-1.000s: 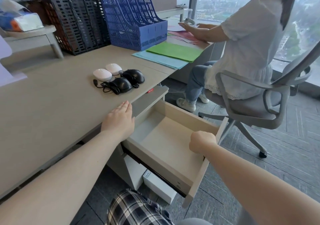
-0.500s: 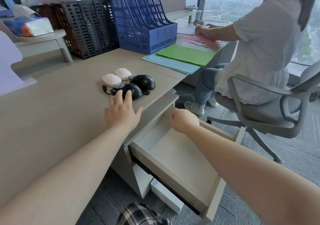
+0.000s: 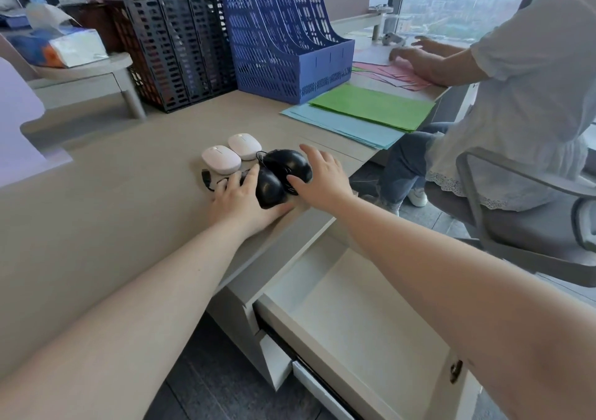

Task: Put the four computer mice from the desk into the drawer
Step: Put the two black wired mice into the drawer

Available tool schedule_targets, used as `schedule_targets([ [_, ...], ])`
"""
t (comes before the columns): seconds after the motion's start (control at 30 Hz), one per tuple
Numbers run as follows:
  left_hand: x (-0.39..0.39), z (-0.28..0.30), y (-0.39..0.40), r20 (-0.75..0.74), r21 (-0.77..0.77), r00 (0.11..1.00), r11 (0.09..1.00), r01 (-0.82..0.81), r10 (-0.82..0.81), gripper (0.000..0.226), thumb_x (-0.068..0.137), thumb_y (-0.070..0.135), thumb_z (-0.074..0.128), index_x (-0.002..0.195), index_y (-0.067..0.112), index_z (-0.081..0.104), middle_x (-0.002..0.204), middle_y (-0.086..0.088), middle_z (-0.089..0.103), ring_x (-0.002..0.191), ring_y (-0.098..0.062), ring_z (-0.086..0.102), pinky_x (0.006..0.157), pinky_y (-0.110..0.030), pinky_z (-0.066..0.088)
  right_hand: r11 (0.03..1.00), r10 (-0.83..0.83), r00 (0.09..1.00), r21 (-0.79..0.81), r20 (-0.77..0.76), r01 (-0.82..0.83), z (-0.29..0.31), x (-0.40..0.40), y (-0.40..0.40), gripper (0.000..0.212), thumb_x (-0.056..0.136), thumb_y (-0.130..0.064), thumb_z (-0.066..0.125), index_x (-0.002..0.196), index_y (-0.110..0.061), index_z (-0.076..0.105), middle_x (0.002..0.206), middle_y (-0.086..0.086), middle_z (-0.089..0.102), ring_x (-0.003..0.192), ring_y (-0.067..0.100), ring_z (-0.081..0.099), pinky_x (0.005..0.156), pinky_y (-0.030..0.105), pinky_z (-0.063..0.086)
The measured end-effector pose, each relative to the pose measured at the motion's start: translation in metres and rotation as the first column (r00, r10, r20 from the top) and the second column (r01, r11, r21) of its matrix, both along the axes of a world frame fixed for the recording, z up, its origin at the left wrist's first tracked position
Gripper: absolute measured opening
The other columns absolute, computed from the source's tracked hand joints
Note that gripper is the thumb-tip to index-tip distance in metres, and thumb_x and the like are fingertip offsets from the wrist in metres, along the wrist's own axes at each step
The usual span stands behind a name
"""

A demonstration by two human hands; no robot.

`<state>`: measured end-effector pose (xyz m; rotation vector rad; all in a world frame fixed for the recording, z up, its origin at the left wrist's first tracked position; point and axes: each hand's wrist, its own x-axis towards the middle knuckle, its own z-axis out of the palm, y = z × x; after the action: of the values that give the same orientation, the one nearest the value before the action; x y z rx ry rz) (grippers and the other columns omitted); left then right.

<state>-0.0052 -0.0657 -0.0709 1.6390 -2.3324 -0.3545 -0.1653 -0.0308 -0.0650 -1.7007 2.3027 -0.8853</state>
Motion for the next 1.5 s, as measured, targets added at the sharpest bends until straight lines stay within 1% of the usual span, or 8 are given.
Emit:
schedule_targets([
  [0.13,0.002,0.005,-0.005,0.004,-0.04,1.0,0.999,0.026,-0.025,0.1,0.062,0.08,0.059,0.145,0.039,0.022,0.146,0.001,0.04,0.133,-0.035,0.034,0.109,-0.042,0.031,0.996,0.048,0.988,0.072,0.145,-0.059,0.0,0.004,-0.02,0.076,0.084,-0.039,0.062,0.148,-0.032,0.022,0.149,0.008,0.039,0.137,0.032,0.036,0.109,0.047,0.037],
  [0.33,-0.003,0.006,-0.008,-0.026,-0.038,0.998,0.998,0.051,-0.052,0.067,0.062,0.068,0.059,0.121,0.038,0.046,0.131,0.008,0.051,0.123,-0.033,0.045,0.099,-0.039,0.04,0.994,0.03,0.994,0.104,0.106,-0.041,-0.001,0.003,-0.024,0.067,0.081,-0.04,0.063,0.142,-0.031,0.035,0.137,0.008,0.051,0.126,0.031,0.047,0.098,0.041,0.043],
  [0.63,-0.01,-0.001,0.014,-0.156,-0.113,0.985,0.992,0.06,-0.078,0.065,0.066,0.031,0.07,0.128,0.024,0.05,0.127,0.0,0.056,0.114,-0.03,0.052,0.093,-0.04,0.045,1.0,-0.009,0.98,0.019,0.197,0.005,0.002,0.007,0.01,0.064,0.075,-0.033,0.067,0.135,-0.03,0.046,0.125,0.006,0.062,0.115,0.029,0.056,0.091,0.036,0.048],
  [0.8,-0.011,-0.001,0.043,-0.227,-0.145,0.968,0.987,0.073,-0.105,0.063,0.071,0.037,0.073,0.128,0.023,0.052,0.126,0.0,0.056,0.113,-0.028,0.054,0.088,-0.039,0.048,0.999,-0.024,0.959,-0.025,0.282,0.033,0.006,0.007,0.041,0.06,0.077,-0.027,0.068,0.134,-0.027,0.05,0.127,0.001,0.064,0.117,0.023,0.057,0.088,0.03,0.047],
  [0.93,-0.011,0.002,0.07,-0.175,-0.131,0.977,0.986,0.102,-0.124,0.065,0.072,0.02,0.07,0.133,0.02,0.049,0.131,-0.001,0.053,0.119,-0.027,0.052,0.092,-0.037,0.046,0.997,-0.053,0.935,-0.039,0.351,0.071,0.006,0.002,0.073,0.059,0.077,-0.024,0.069,0.133,-0.023,0.053,0.126,0.001,0.064,0.116,0.021,0.058,0.086,0.023,0.042],
  [1.17,-0.029,0.004,0.12,-0.027,-0.179,0.97,0.956,0.233,-0.241,0.068,0.077,0.027,0.069,0.139,0.021,0.043,0.142,-0.003,0.048,0.13,-0.023,0.045,0.097,-0.035,0.042,0.991,-0.119,0.934,-0.016,0.337,0.132,0.005,-0.024,0.133,0.051,0.077,-0.024,0.069,0.127,-0.019,0.058,0.12,0.002,0.066,0.114,0.021,0.059,0.086,0.021,0.04],
  [1.27,-0.046,0.0,0.137,0.055,-0.173,0.957,0.941,0.29,-0.284,0.066,0.078,0.029,0.069,0.137,0.018,0.042,0.133,-0.004,0.053,0.126,-0.023,0.046,0.092,-0.037,0.044,0.988,-0.154,0.933,0.02,0.324,0.156,-0.004,-0.032,0.155,0.043,0.076,-0.023,0.068,0.118,-0.016,0.063,0.115,0.004,0.068,0.109,0.024,0.06,0.091,0.029,0.047],
  [1.5,-0.075,-0.045,0.162,0.228,-0.05,0.915,0.934,0.353,-0.333,0.054,0.082,0.026,0.067,0.128,0.012,0.045,0.118,-0.007,0.057,0.118,-0.026,0.048,0.081,-0.04,0.048,0.967,-0.19,0.951,0.211,0.243,0.14,-0.048,-0.06,0.171,0.026,0.073,-0.027,0.066,0.094,-0.011,0.068,0.087,0.005,0.068,0.082,0.024,0.061,0.071,0.032,0.049],
])
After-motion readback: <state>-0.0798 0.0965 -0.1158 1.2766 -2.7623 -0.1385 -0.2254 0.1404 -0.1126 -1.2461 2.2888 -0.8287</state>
